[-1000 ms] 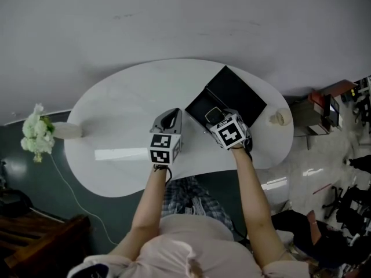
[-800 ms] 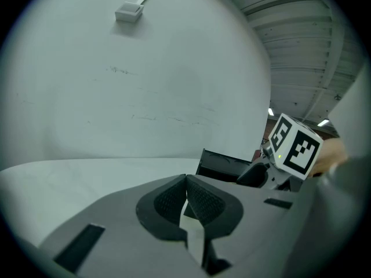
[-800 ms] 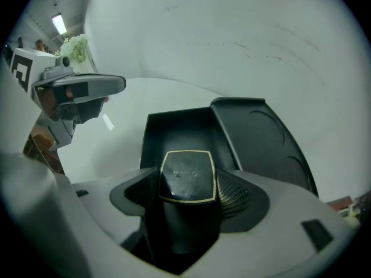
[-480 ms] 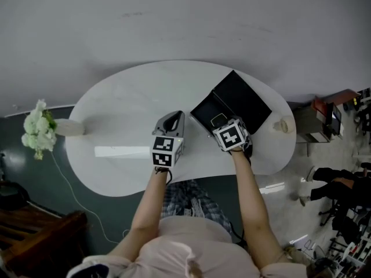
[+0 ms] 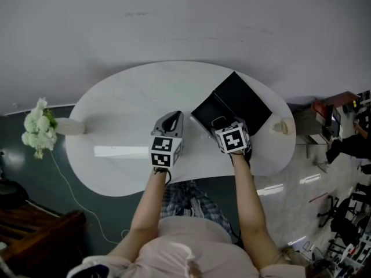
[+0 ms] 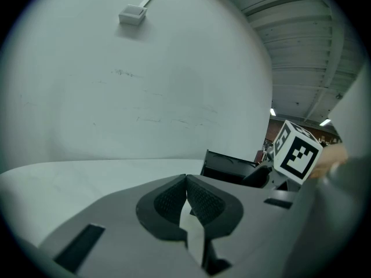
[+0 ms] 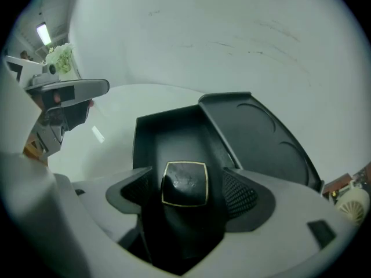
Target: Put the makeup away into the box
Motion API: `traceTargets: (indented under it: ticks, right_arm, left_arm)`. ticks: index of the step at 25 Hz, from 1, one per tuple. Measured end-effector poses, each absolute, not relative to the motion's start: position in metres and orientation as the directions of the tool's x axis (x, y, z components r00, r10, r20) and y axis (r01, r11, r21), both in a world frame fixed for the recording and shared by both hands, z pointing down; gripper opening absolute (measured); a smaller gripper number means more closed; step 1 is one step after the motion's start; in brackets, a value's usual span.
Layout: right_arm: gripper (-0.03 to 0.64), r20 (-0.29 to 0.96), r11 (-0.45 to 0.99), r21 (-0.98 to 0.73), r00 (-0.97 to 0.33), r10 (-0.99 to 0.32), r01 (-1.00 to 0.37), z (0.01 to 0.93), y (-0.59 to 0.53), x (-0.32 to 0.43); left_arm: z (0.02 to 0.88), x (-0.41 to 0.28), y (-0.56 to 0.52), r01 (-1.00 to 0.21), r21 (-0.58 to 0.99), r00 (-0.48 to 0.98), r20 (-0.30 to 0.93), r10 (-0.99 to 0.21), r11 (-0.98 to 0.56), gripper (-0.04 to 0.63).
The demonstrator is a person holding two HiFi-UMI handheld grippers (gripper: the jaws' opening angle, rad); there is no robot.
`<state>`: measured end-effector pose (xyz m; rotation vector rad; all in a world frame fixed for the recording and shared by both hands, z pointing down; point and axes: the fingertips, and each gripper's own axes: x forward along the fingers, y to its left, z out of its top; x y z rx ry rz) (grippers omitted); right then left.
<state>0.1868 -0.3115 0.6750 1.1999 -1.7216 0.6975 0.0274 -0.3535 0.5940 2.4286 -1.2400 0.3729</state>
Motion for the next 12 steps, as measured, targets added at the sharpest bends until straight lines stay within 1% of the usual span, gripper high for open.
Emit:
traceTargets:
  ticks: [4,7,12]
  right_arm:
    - [0.385,0.896,0.365,0.043,-0.126,-0.427,-0.93,0.674,-0.31,0.188]
    - [0.385,0.885,0.361,0.021,-0.15,-0.44,-0.932,0.669,-0.311,0.183]
    - [0.373,0.835,0.319,-0.015,-0.187,-0.518,-0.948,0.645,-0.315,0.184]
  left_arm:
    - [0.594,0.027,-0.352,-0.817,0.218,0.574,0.404,-0.713,-0.534,0.026]
    - [0.592,0.027,-0.352,-0.815,0.216,0.576,0.4,-0.713,-0.537,0.026]
    - [0.582,0.024,-0.354,-0.817,0.199,0.573,0.388,-0.722,-0.542,0.026]
